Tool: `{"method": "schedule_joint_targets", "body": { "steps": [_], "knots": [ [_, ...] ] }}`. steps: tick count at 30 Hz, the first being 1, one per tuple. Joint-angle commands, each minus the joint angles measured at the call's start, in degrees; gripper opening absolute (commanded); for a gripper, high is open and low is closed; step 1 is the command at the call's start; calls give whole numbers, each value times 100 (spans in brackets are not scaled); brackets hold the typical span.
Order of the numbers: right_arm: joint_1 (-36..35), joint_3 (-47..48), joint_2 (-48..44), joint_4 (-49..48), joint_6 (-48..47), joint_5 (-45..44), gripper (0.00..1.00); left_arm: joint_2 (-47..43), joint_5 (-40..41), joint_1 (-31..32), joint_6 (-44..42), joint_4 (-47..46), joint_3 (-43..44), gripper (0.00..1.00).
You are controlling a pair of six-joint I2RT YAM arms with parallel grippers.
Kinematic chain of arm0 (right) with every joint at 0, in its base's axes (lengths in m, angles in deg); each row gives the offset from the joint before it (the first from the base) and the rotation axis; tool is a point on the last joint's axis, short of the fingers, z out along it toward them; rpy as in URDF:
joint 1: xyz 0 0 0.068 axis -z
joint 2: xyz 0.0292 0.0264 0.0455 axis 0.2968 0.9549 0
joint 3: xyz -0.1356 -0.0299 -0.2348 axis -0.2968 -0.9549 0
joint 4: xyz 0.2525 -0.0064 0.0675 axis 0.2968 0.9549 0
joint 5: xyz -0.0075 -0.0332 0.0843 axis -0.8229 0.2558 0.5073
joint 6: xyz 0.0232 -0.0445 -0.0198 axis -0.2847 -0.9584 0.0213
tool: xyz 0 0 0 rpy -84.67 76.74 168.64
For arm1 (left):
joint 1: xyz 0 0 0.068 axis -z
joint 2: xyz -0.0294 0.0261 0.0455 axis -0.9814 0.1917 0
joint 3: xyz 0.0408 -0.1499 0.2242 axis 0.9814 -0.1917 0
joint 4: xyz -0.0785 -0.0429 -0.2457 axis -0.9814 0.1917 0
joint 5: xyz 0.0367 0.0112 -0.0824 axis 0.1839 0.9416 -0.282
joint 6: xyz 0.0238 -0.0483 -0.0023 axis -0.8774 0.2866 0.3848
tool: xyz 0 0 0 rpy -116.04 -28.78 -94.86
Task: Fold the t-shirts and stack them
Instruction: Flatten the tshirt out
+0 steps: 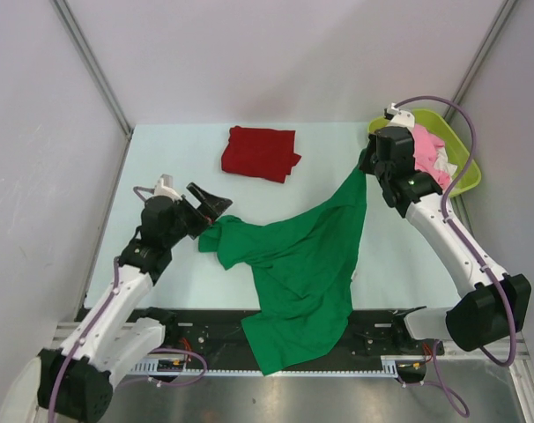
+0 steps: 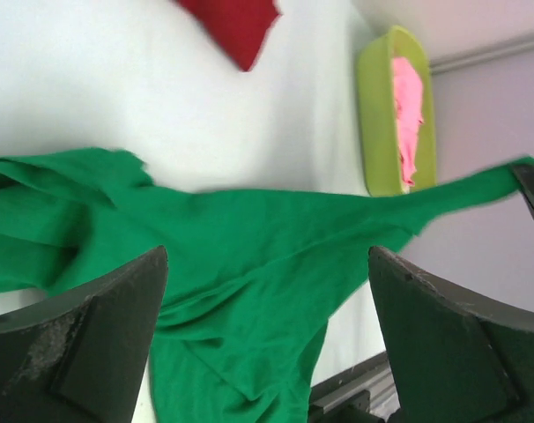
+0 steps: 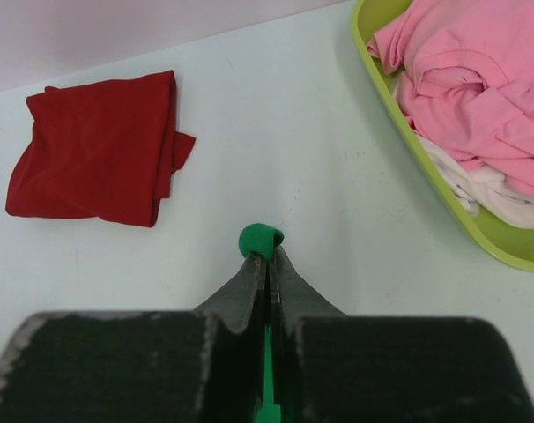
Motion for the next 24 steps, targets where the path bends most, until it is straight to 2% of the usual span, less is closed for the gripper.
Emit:
{"method": "schedule_joint_targets", "body": {
  "steps": [1, 5, 12, 18, 24],
  "knots": [
    [-72, 182, -58, -270, 17, -17, 0, -569, 567, 463, -659, 1135, 290, 100],
    [-143, 164, -137, -217, 18, -34, 0, -868, 768, 1103, -581, 1409, -271, 100],
    [-266, 129, -365, -68, 35, -52, 0, -886, 1498, 1588, -536, 1638, -818, 95],
    [-301, -2, -506, -42, 0, -70, 0, -201, 2420, 2159, -572, 1946, -590, 91],
    [-284, -257, -655, -77, -9, -52, 0, 667, 2763, 2590, -703, 1778, -405, 86]
  ]
}}
